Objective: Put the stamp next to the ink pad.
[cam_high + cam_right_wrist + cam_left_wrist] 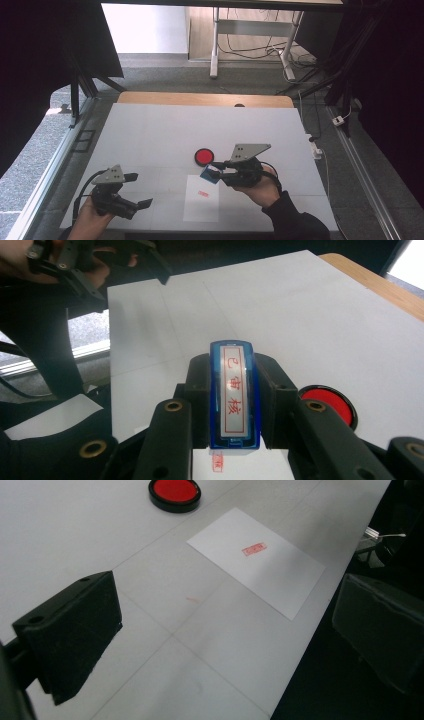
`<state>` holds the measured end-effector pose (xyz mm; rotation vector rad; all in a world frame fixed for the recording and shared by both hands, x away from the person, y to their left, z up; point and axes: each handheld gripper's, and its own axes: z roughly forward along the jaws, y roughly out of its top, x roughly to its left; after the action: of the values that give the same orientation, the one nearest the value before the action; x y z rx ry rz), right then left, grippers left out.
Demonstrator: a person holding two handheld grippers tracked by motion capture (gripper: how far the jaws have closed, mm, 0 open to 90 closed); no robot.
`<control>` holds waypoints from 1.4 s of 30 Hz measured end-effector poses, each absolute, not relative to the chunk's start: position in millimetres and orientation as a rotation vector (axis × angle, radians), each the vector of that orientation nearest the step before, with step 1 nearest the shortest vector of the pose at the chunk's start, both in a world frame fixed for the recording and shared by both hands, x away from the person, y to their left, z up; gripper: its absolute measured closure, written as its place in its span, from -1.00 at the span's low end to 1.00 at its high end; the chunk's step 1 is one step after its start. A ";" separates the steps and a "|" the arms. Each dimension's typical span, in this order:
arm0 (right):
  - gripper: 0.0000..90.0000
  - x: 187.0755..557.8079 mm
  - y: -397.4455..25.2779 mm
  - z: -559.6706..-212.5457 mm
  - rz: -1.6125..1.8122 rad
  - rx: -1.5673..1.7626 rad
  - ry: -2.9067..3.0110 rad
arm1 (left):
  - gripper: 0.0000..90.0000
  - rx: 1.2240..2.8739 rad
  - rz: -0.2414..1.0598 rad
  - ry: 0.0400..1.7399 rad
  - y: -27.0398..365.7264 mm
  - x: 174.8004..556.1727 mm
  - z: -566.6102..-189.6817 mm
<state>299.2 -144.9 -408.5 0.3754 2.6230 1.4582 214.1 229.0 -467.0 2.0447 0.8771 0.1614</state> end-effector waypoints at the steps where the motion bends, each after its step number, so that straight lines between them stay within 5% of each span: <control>1: 0.58 299.5 -145.3 -408.7 1.455 0.382 2.622 | -1.00 2.038 0.162 0.888 230.8 212.3 -467.5; 42: 0.58 341.3 -208.8 -427.1 1.213 0.772 2.465 | -1.00 2.010 0.218 1.055 255.3 188.1 -474.3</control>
<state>341.3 -208.8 -427.1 0.7718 2.4645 1.2132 188.1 255.3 -474.3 2.0099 1.0547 0.2183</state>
